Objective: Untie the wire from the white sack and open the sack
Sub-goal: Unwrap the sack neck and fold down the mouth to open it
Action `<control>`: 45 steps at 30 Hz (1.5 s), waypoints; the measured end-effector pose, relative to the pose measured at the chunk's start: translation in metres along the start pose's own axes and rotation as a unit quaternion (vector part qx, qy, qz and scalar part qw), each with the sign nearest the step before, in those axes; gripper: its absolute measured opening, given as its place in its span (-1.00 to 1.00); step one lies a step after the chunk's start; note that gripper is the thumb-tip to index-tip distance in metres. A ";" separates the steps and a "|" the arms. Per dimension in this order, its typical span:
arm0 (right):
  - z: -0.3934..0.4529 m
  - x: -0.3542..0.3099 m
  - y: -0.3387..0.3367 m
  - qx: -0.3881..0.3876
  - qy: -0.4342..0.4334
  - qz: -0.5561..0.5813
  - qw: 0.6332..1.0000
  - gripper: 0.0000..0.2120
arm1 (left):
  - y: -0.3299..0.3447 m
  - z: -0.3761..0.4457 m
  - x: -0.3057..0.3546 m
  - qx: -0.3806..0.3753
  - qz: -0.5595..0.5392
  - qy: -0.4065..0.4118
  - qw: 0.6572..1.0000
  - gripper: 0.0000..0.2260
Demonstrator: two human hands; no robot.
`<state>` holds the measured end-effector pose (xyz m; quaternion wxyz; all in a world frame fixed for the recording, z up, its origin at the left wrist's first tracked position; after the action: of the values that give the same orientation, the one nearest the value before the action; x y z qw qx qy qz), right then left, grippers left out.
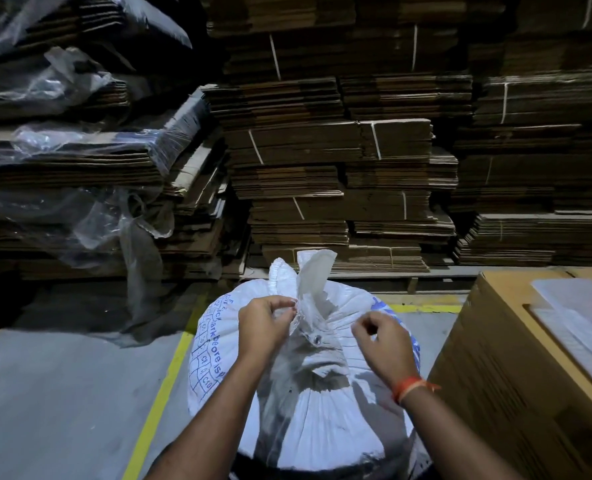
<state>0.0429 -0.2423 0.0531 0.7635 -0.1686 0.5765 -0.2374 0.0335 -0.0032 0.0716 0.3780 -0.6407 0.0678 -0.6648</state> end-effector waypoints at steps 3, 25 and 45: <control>0.036 -0.052 -0.021 0.018 -0.054 0.015 0.998 -0.92 | 0.011 -0.007 0.007 -0.025 -0.014 0.017 0.999 -0.86; 0.077 -0.017 0.003 -0.146 0.054 -0.115 0.981 -0.75 | 0.034 -0.023 0.001 -0.040 -0.035 0.016 0.998 -0.84; 0.005 0.086 -0.046 -0.121 0.100 -0.028 0.987 -0.64 | -0.026 -0.030 -0.078 0.023 0.109 -0.096 0.989 -0.76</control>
<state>0.0588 -0.3281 0.0104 0.6689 -0.2518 0.6693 -0.2030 -0.0133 0.0494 0.0191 0.4678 -0.6812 0.0852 -0.5567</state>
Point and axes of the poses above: each hand's wrist, its own z-axis towards the middle knuckle, its own y-axis out of the palm, x = y × z, the point moved 4 cm from there along z, towards the middle knuckle, and after that the axes turned 6 degrees about z, right-handed, at the moved point
